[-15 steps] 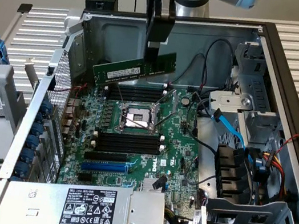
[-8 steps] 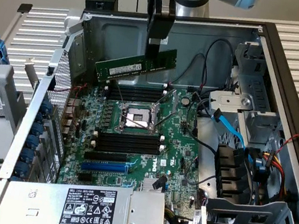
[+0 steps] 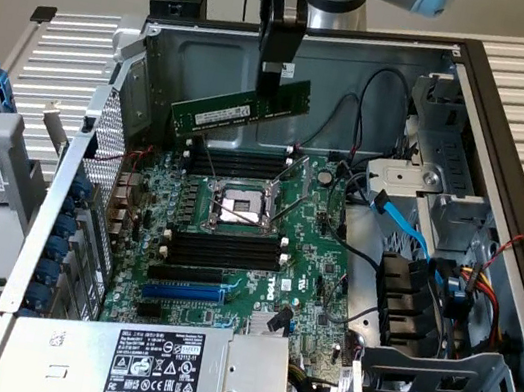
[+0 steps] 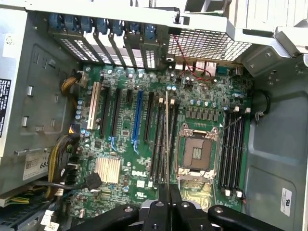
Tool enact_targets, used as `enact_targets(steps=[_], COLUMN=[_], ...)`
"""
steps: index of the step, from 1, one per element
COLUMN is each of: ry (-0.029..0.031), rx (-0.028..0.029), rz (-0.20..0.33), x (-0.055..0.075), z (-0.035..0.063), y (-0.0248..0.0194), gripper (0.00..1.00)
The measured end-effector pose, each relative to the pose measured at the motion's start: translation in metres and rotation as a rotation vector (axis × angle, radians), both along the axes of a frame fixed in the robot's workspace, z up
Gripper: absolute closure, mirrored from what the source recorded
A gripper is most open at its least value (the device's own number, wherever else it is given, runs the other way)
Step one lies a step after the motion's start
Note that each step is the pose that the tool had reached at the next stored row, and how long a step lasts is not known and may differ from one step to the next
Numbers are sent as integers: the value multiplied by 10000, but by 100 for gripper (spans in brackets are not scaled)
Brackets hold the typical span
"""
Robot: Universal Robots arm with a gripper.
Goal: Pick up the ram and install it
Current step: 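Pick up the ram and move it above insertion slot, then insert the ram into the slot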
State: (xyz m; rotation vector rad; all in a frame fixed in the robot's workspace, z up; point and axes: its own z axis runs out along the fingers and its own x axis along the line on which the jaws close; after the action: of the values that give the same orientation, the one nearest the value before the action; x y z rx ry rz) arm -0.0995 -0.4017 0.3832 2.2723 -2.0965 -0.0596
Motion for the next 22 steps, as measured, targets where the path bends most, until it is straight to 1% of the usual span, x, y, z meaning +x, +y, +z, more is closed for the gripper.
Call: enact_targets(steps=[4, 5, 19, 22], ry=[-23, -22, -22, -23], rx=[22, 22, 22, 23], rz=[-15, -17, -17, -25], x=[0, 1, 0, 0], z=[-16, -16, -16, -42], y=[62, 67, 67, 67], gripper=[88, 88, 88, 88])
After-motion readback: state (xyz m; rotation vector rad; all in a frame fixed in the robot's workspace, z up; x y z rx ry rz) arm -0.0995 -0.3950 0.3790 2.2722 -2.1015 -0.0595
